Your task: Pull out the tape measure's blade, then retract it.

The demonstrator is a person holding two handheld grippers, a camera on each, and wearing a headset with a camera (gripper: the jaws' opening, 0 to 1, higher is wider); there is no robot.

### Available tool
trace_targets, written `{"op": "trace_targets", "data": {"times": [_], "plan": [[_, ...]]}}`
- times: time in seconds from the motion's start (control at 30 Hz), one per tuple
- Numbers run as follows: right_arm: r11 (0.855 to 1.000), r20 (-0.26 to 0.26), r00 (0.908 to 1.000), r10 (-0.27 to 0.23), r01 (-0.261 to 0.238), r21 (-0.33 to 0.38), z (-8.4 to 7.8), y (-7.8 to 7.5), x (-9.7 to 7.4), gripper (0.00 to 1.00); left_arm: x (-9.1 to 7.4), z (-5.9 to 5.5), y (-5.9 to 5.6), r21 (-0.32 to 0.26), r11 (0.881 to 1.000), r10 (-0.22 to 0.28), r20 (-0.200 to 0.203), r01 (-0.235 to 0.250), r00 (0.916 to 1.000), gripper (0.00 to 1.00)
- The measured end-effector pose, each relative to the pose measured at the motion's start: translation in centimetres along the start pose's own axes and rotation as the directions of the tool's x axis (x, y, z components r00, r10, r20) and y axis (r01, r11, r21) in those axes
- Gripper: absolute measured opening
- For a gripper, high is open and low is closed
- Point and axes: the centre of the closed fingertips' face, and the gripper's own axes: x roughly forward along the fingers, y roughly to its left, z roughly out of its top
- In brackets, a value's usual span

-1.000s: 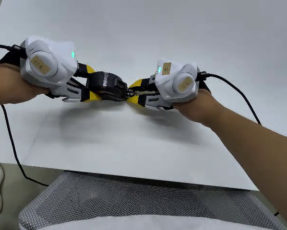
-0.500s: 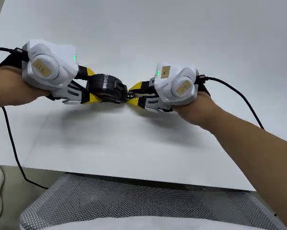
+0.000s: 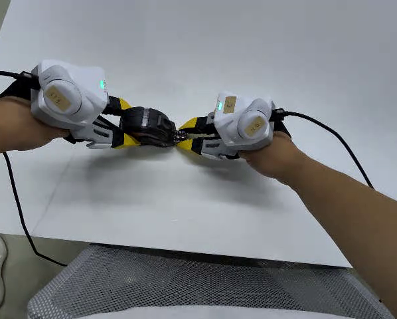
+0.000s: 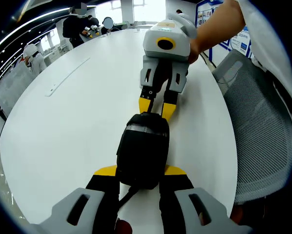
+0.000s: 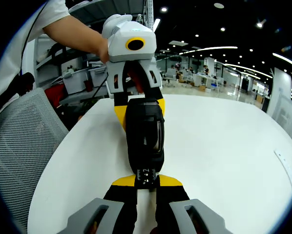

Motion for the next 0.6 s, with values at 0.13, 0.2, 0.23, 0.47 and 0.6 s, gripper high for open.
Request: {"op": "trace_targets", "data": {"times": [0.13,0.2,0.23,0.47,0.6], "plan": [[1.0,-0.008,1.0,-0.004,0.004,-0.005,-0.3,0.0,-0.3,0.09,0.0,-0.1,0.0,0.017,1.0,-0.009,-0.01,0.009,0.9999,0.25],[1.0,-0.01,0.9999,-0.006,0.005,-0.004,-0.6,0.1,-0.6,0.09,0.0,0.0,0.0,0.021,1.0,-0.012,-0.013,0.012,0.9998,0.25],[1.0,-0.013,0.9999,-0.007,0.007,-0.005,-0.7,0.0,-0.7,0.09,0.0,0.0,0.0,0.022,1.0,-0.012,-0.012,0.013,0.9998,0.25],[1.0,-0.026,0.9995,-0.018,0.018,-0.003,-1.3,-0.1,-1.3,0.1,0.1,0.1,0.0,0.019,1.0,-0.012,-0.007,0.012,0.9999,0.25],[1.0,-0.029,0.9992,-0.026,0.026,0.003,-1.8,-0.1,-1.9,0.1,0.1,0.1,0.0,0.017,1.0,-0.013,-0.005,0.013,0.9999,0.25]]}}
